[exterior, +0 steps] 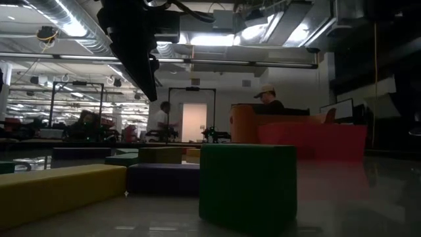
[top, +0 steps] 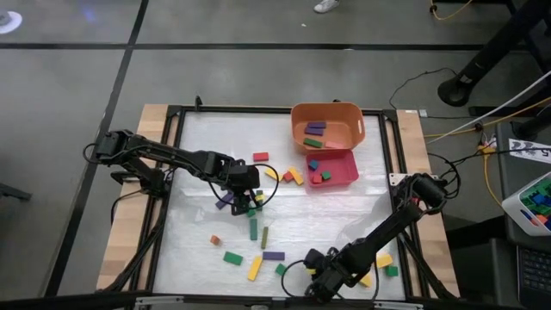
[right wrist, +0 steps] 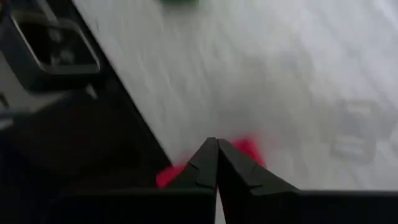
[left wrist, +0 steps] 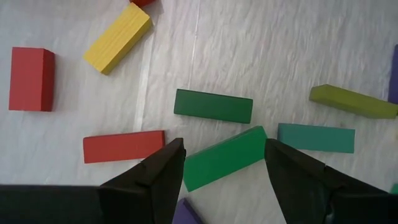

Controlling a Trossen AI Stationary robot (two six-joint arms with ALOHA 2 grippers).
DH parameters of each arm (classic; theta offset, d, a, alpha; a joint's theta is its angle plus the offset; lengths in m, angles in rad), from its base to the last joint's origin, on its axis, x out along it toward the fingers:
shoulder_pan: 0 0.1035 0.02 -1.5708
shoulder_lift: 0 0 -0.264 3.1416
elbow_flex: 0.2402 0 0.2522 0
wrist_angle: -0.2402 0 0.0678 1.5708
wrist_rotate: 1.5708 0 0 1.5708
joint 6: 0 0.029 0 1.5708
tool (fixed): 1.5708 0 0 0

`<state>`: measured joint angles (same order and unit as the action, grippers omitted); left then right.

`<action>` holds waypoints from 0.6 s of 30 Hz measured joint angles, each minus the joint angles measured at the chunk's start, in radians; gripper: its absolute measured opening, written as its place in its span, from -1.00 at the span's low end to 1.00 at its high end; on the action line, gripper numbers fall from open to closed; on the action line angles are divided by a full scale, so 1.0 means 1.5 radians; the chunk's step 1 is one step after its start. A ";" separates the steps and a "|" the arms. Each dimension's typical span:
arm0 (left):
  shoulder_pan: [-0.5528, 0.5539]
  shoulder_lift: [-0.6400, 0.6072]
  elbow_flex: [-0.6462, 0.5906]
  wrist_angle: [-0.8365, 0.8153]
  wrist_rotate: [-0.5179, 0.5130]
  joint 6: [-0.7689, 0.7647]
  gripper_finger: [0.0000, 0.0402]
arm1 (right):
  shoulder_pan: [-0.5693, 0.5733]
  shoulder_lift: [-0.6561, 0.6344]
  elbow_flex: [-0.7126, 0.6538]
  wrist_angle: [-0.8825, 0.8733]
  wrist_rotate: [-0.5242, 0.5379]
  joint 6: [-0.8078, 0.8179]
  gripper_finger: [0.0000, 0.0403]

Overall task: Sort blocks by size
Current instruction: Put the red rectangle block into the orange bin

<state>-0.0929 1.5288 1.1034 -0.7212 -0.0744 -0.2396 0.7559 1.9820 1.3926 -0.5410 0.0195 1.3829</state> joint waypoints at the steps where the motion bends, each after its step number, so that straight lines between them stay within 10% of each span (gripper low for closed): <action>1: 0.000 0.000 0.000 0.000 0.000 0.000 0.05 | 0.000 0.000 0.000 -0.001 -0.022 0.002 -0.92; 18: 0.000 0.000 0.000 0.000 0.000 0.009 0.05 | -0.016 -0.001 0.001 0.035 -0.138 0.094 -0.07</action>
<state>-0.0932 1.5291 1.1038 -0.7216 -0.0746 -0.2265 0.7326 1.9808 1.3941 -0.4883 -0.1874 1.5236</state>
